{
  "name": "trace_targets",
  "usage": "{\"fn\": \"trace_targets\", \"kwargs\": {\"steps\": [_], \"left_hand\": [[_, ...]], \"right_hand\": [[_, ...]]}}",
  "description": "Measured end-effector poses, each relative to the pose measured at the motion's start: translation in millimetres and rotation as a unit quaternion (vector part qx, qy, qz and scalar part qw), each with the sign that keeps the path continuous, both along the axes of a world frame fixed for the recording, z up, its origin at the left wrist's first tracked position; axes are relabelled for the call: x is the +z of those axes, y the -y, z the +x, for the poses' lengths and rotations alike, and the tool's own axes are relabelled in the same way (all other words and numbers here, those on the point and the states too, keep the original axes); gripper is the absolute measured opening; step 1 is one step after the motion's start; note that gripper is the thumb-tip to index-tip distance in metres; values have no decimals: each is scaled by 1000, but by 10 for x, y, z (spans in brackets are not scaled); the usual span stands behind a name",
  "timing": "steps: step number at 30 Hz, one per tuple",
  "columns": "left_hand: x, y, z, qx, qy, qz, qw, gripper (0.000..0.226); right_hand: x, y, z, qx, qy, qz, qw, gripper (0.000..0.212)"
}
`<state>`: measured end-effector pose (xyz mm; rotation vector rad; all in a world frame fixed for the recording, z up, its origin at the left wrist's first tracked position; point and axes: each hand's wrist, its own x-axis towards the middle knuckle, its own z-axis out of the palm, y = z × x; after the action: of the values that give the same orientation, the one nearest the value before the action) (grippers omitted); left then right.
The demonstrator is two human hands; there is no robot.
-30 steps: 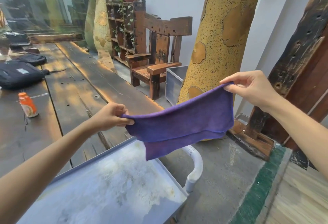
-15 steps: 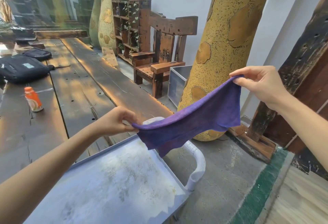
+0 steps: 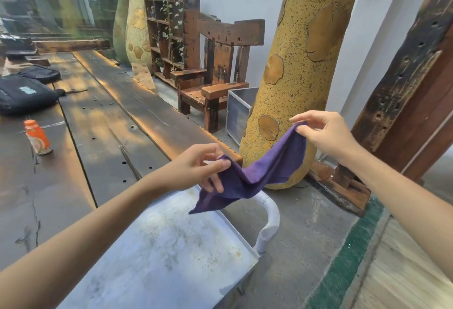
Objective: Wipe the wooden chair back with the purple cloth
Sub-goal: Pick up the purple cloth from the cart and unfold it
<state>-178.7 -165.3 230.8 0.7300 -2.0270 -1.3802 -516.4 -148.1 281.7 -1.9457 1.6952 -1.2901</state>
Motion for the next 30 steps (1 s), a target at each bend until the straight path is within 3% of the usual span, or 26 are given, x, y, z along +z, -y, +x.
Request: {"fn": "trace_targets", "kwargs": {"steps": [4, 7, 13, 17, 20, 27, 30], "left_hand": [[101, -123, -339, 75, -65, 52, 994, 22], [137, -130, -478, 149, -53, 44, 986, 29], [118, -172, -520, 270, -86, 68, 957, 32], [88, -261, -489, 222, -83, 100, 966, 42], [58, -276, -411, 184, -81, 103, 974, 52], [-2, -118, -88, 7, -85, 101, 991, 23], [81, -79, -13, 19, -28, -9, 999, 10]], "right_hand": [[-48, -179, 445, 40, -18, 34, 998, 25], [-74, -332, 736, 70, -32, 51, 996, 10], [-214, -591, 1049, 31, -20, 8, 999, 31], [-335, -620, 1147, 26, -7, 37, 999, 35], [-383, -618, 1178, 33, 9, 35, 999, 15], [-360, -622, 1113, 95, 25, 44, 994, 4], [-330, -619, 1088, 127, 8, 59, 990, 6]]}}
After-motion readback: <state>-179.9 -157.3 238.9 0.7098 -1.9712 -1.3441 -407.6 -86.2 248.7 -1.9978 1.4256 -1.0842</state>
